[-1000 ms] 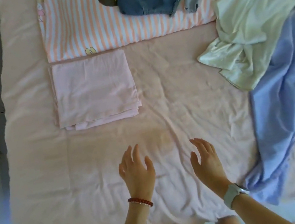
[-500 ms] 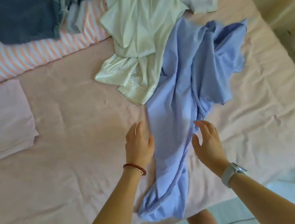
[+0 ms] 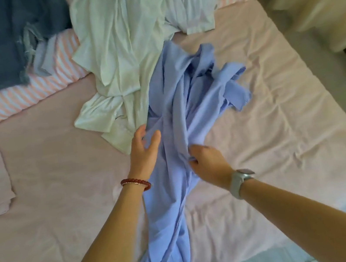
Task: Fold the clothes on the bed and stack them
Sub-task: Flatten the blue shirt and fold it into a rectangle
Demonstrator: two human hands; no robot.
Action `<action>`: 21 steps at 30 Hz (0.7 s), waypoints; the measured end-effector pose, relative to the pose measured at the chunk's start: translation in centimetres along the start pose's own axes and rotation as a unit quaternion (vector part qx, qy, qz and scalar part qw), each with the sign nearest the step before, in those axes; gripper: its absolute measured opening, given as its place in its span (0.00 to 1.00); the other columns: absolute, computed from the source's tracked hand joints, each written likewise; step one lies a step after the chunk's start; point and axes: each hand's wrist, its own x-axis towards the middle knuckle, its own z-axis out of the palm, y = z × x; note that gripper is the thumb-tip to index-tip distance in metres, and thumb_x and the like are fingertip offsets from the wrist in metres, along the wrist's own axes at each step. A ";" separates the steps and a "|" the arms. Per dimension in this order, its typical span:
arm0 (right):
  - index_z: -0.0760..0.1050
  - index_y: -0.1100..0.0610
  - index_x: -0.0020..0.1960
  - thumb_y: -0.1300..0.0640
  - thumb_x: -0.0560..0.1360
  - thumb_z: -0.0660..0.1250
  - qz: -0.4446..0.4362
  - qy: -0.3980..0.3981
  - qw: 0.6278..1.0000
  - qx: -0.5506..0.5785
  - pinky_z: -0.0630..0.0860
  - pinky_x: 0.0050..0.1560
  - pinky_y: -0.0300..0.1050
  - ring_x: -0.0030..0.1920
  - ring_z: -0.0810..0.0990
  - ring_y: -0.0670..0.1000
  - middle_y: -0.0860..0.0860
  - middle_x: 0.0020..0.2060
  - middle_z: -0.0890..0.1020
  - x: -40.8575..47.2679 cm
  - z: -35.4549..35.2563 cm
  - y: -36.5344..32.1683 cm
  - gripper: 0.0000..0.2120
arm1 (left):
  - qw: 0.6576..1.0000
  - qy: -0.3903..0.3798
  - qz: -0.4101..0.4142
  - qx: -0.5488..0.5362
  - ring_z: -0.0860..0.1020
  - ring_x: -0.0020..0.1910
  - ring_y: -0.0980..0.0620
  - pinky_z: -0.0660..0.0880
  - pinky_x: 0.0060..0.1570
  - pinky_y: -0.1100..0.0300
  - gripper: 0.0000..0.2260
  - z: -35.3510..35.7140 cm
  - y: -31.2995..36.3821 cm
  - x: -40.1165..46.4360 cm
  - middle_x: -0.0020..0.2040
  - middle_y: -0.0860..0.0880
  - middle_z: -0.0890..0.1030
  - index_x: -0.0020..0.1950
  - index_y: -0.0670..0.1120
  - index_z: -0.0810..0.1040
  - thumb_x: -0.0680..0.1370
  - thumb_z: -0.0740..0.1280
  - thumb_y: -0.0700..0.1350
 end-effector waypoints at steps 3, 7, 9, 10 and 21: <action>0.80 0.58 0.53 0.62 0.72 0.62 -0.177 -0.159 0.971 -0.018 0.70 0.52 0.49 0.51 0.78 0.59 0.59 0.48 0.80 -6.1 2.4 0.4 0.12 | 0.996 -0.068 -0.021 -0.059 0.62 0.71 0.53 0.66 0.68 0.56 0.35 0.3 0.3 -0.3 0.75 0.51 0.59 0.76 0.51 0.48 0.76 0.67 0.47; 0.80 0.59 0.53 0.50 0.73 0.66 -0.135 -0.041 0.989 0.054 0.74 0.52 0.46 0.48 0.79 0.56 0.54 0.46 0.80 -8.4 0.7 2.6 0.15 | 0.994 -0.092 0.053 -0.003 0.69 0.65 0.54 0.67 0.56 0.73 0.26 2.7 -0.1 -1.9 0.64 0.52 0.69 0.74 0.45 0.59 0.78 0.62 0.34; 0.77 0.62 0.50 0.49 0.72 0.64 -0.083 0.169 0.977 0.101 0.73 0.48 0.43 0.46 0.77 0.52 0.54 0.45 0.78 -7.0 -1.4 3.1 0.16 | 0.992 -0.094 0.079 0.035 0.74 0.61 0.52 0.69 0.55 0.71 0.19 2.4 -0.9 -3.4 0.60 0.52 0.75 0.69 0.43 0.69 0.79 0.60 0.34; 0.76 0.63 0.52 0.49 0.72 0.63 -0.067 0.235 0.964 0.109 0.72 0.51 0.43 0.49 0.75 0.51 0.54 0.48 0.76 -5.8 -2.5 3.3 0.18 | 0.988 -0.111 0.089 0.067 0.76 0.58 0.50 0.70 0.53 0.71 0.17 1.8 -1.6 -4.4 0.58 0.51 0.77 0.66 0.43 0.72 0.78 0.61 0.34; 0.81 0.58 0.53 0.57 0.75 0.66 -0.154 -0.131 0.979 -0.034 0.70 0.57 0.45 0.52 0.78 0.57 0.55 0.46 0.82 -6.6 3.4 3.8 0.09 | 0.953 0.029 -0.050 0.297 0.69 0.64 0.36 0.66 0.61 0.48 0.23 -7.9 -8.7 -10.5 0.64 0.37 0.72 0.67 0.37 0.68 0.73 0.67 0.36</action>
